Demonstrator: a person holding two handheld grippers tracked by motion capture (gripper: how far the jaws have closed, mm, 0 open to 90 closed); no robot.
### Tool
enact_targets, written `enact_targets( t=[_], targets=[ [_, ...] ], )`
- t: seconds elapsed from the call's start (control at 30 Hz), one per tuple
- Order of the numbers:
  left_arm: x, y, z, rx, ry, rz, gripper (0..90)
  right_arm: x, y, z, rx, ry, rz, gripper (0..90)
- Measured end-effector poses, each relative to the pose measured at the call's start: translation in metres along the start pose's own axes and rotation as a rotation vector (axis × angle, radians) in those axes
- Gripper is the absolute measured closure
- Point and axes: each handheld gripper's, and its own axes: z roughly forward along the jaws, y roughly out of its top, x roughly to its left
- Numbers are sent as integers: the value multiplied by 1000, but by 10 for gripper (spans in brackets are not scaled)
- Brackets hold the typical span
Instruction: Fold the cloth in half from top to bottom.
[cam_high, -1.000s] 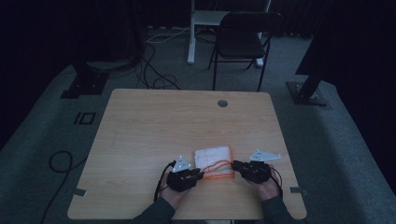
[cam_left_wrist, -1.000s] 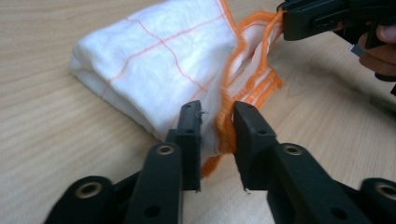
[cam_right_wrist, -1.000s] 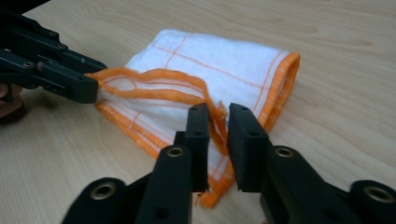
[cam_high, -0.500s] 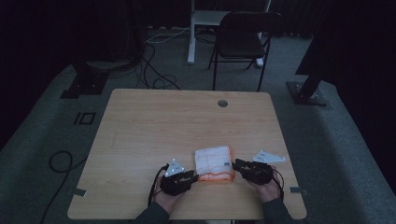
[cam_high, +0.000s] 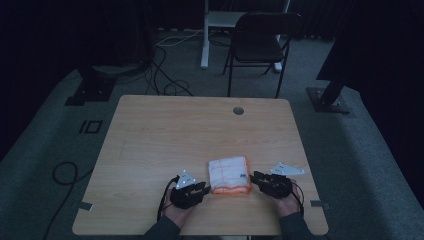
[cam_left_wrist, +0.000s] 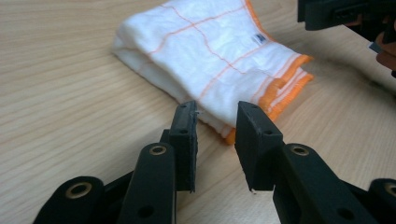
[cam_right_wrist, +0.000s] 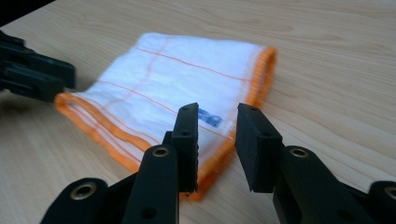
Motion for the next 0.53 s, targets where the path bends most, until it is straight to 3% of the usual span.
enact_targets(
  t=[0.23, 0.53],
  targets=[
    [13, -3, -10, -19, 38, -26, 698, -14, -7, -8, -7, -64, 16, 692],
    [18, -4, -12, -19, 53, -28, 696, -16, -7, -6, 2, -82, 5, 692]
  ],
)
